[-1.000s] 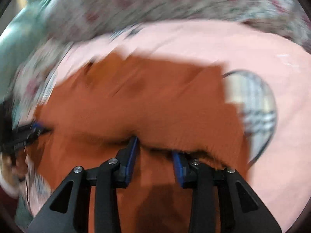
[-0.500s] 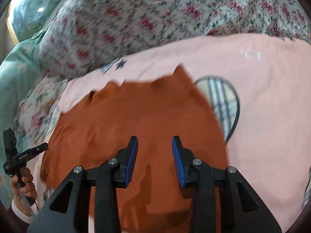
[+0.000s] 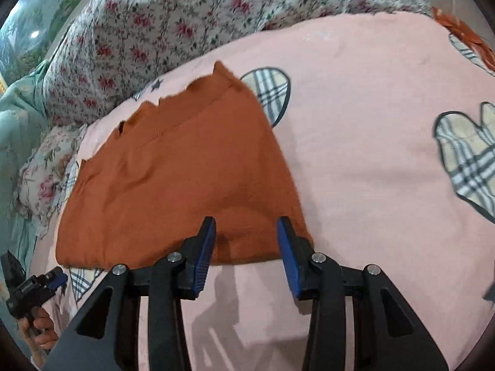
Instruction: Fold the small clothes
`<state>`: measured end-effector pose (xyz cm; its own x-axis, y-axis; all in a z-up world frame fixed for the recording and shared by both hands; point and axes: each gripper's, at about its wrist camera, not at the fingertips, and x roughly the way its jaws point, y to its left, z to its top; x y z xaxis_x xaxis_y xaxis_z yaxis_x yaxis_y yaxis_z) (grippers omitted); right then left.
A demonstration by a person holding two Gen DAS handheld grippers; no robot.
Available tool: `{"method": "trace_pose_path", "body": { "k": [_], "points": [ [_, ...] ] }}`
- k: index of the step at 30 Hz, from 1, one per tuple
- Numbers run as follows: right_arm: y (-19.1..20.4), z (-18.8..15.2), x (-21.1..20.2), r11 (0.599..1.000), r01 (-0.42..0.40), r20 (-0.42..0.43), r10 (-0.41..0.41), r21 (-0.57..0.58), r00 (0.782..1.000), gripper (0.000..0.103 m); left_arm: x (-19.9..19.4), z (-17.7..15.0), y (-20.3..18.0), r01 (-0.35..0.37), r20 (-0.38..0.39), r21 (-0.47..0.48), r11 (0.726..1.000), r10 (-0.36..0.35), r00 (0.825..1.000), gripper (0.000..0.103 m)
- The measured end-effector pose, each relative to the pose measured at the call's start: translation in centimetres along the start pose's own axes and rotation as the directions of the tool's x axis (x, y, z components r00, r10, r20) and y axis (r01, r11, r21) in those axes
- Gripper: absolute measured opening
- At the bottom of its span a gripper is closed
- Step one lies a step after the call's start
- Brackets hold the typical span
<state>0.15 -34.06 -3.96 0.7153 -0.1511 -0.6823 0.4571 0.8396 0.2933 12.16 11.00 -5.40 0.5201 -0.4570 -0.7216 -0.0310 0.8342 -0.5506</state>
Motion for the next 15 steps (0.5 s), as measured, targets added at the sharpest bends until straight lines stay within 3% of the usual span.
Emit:
{"method": "trace_pose_path", "body": {
  "k": [4,6,13,14,15],
  "points": [
    [1.2,-0.1,-1.0,0.999,-0.042,0.019,0.042,-0.007,0.999,0.044,0.9,0.5,-0.4,-0.002,0.014,-0.044,0.999,0.002,1.0,0.08],
    [1.7,-0.3,-1.1,0.998,-0.06,0.015,0.06,-0.012,0.998,0.045,1.6,0.9,-0.8,-0.013,0.031,-0.059,0.998,0.015,0.999,0.083],
    [3.0,-0.8,-0.9,0.994,-0.107,-0.008,0.107,-0.026,0.994,0.046,4.1,3.5,-1.8,-0.082,0.114,-0.092,0.992,0.092,0.989,0.081],
    [3.1,-0.8,-0.8,0.993,-0.113,-0.012,0.113,-0.028,0.994,0.046,4.3,3.8,-1.9,-0.093,0.12,-0.094,0.991,0.104,0.987,0.079],
    [3.1,-0.8,-0.7,0.993,-0.116,-0.014,0.115,-0.028,0.993,0.046,4.5,4.2,-2.1,-0.108,0.128,-0.094,0.99,0.12,0.984,0.069]
  ]
}}
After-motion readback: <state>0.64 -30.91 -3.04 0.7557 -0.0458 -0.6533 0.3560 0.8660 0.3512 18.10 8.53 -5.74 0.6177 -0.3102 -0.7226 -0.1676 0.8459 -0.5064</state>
